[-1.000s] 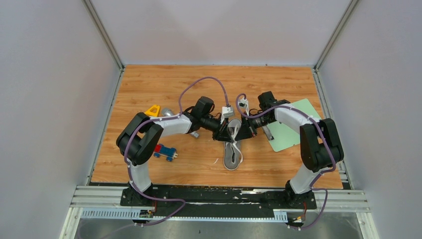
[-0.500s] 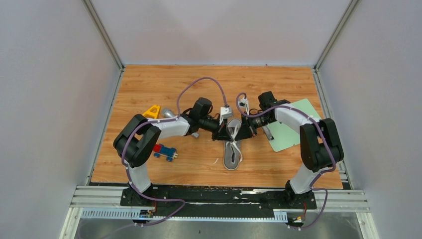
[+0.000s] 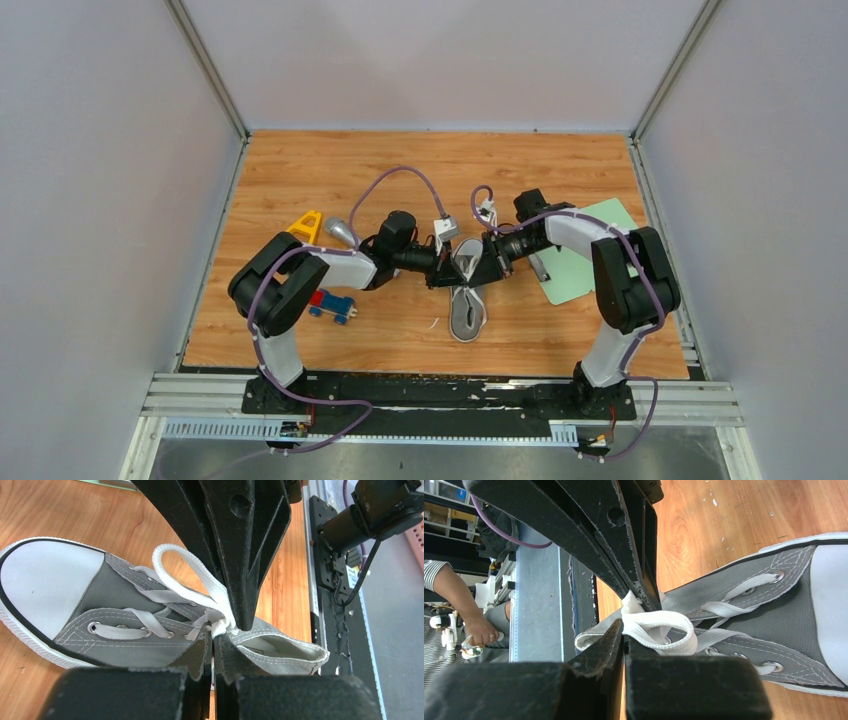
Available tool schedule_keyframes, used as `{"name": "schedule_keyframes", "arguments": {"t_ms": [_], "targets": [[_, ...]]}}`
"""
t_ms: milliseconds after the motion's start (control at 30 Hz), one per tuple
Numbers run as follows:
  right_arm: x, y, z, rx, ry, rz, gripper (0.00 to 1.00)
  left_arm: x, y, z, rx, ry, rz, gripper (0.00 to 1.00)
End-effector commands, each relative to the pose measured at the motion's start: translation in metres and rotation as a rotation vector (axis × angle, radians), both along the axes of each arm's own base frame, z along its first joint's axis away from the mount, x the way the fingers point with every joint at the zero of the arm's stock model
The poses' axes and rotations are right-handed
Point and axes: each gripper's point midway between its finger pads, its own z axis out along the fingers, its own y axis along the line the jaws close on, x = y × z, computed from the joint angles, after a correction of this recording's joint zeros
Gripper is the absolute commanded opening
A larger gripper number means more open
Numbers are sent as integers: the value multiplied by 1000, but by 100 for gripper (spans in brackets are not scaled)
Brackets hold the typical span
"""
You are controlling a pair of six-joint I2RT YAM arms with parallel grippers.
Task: Tie the shoes
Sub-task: Cross the shoelace with the shoelace.
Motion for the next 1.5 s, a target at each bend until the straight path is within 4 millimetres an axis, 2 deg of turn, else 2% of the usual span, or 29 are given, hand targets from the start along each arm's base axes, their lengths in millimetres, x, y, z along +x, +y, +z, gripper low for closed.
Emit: {"name": "schedule_keyframes", "arguments": {"t_ms": [0,67,167,300,433,533,700,833,900,1067,1333,1467], "targets": [[-9,7,11,69,52,13,2,17,-8,16,-76,-47,78,0],[-7,6,10,55,38,9,2,12,-10,15,-95,-30,51,0],[2,-3,14,25,-20,-12,10,6,-12,11,-107,4,19,0],[16,-32,23,-29,-103,-58,18,4,-11,13,-117,-8,16,0],[34,-59,22,-78,-168,-112,19,4,-10,14,-118,-11,14,0],[43,-63,15,-108,-192,-118,19,3,-10,14,-118,-11,13,0],[63,-56,-2,-155,-220,-164,19,3,-9,16,-122,-18,13,0],[67,-41,-5,-154,-241,-140,19,3,-8,17,-117,-22,23,2],[62,-32,-4,-145,-246,-111,19,5,-7,19,-115,-36,31,8],[50,-19,-7,-145,-258,-59,19,7,-5,22,-106,-52,47,12],[37,-15,-3,-126,-273,-25,19,7,-5,23,-104,-57,53,23],[28,-11,1,-94,-268,3,20,8,-4,23,-102,-59,59,24]]}}
